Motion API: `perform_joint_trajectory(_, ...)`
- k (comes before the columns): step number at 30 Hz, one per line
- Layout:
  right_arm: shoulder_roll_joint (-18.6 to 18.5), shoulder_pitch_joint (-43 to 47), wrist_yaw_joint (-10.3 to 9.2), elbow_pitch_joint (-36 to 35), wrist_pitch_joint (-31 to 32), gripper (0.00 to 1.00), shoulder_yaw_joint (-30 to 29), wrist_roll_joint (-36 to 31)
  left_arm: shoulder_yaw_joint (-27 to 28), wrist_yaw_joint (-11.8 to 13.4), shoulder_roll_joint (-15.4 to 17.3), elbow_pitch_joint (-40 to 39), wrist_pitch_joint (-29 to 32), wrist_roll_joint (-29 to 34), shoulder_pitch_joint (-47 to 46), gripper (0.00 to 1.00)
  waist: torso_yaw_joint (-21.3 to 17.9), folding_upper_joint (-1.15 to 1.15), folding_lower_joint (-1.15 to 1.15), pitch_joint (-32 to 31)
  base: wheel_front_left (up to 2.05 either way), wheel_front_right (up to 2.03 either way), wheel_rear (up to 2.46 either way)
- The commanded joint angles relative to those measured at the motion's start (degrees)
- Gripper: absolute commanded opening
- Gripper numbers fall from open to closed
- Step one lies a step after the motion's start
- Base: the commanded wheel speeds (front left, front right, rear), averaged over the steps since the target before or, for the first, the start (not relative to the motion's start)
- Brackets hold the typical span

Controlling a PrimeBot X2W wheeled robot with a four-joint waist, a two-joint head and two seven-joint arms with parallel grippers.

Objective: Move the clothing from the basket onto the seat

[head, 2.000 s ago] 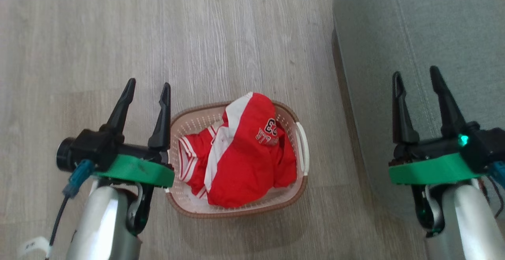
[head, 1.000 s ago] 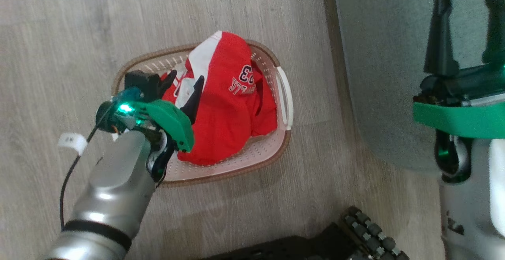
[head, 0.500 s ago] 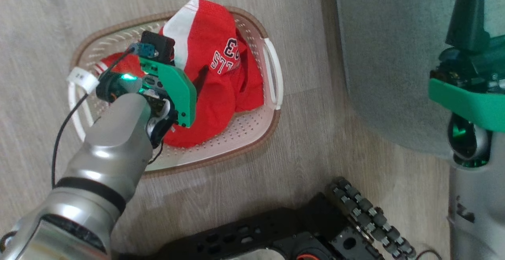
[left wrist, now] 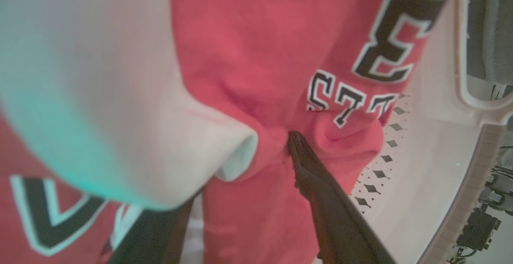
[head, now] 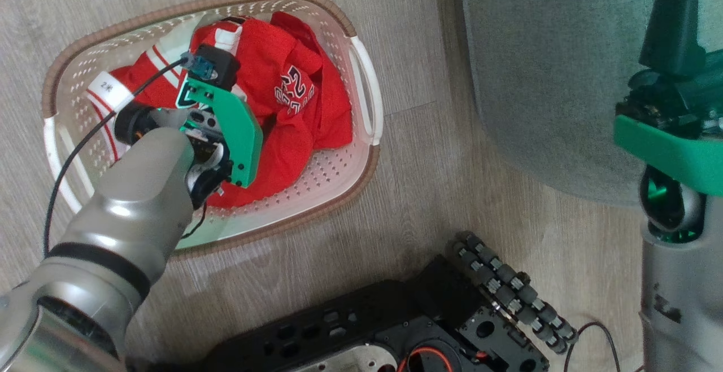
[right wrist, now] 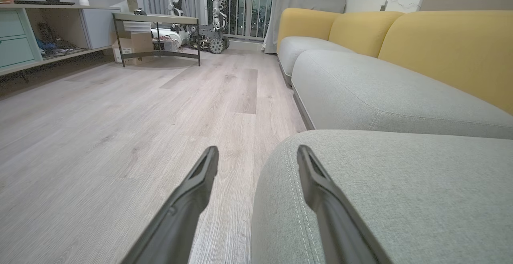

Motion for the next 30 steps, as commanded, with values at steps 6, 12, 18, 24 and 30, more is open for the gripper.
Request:
perform_joint_trajectory(6, 0.2, 0.9, -0.01, -1.8, -0.3, 1.0, 0.9, 0.6, -2.8, -0.3, 2.1, -1.6, -0.5, -3.5, -0.7, 0.15, 0.2, 0.0, 0.0, -0.1, 0.0, 0.0, 0.0)
perform_joint_trajectory(12, 0.2, 0.3, -0.01, -1.1, -0.3, 1.0, 1.1, 0.6, -6.6, -0.4, 2.5, -3.4, -2.0, -6.7, -0.9, 0.0, 0.7, 0.0, 0.0, -1.5, 0.0, 0.0, 0.0)
perform_joint_trajectory(18, 0.2, 0.2, -0.01, -0.4, -0.3, 1.0, 0.7, 0.7, -9.3, -0.4, 2.5, -4.5, -4.4, -9.5, -0.5, 0.0, 1.5, 0.0, 0.0, -4.2, 0.0, 0.0, 0.0)
perform_joint_trajectory(24, 0.2, 0.8, -0.01, 0.7, -0.3, 1.0, -0.5, 0.2, -11.6, -0.4, 2.2, -6.4, -10.1, -12.4, 0.4, 0.0, 3.6, 0.0, 0.0, -8.8, 0.0, 0.0, 0.0)
perform_joint_trajectory(30, 0.2, 2.0, -0.01, 2.3, -0.3, 1.0, -0.4, 0.1, -14.4, -0.4, 2.2, -8.7, -16.6, -12.2, 2.2, 0.0, 6.1, 0.0, 0.0, -14.9, 0.0, 0.0, 0.0)
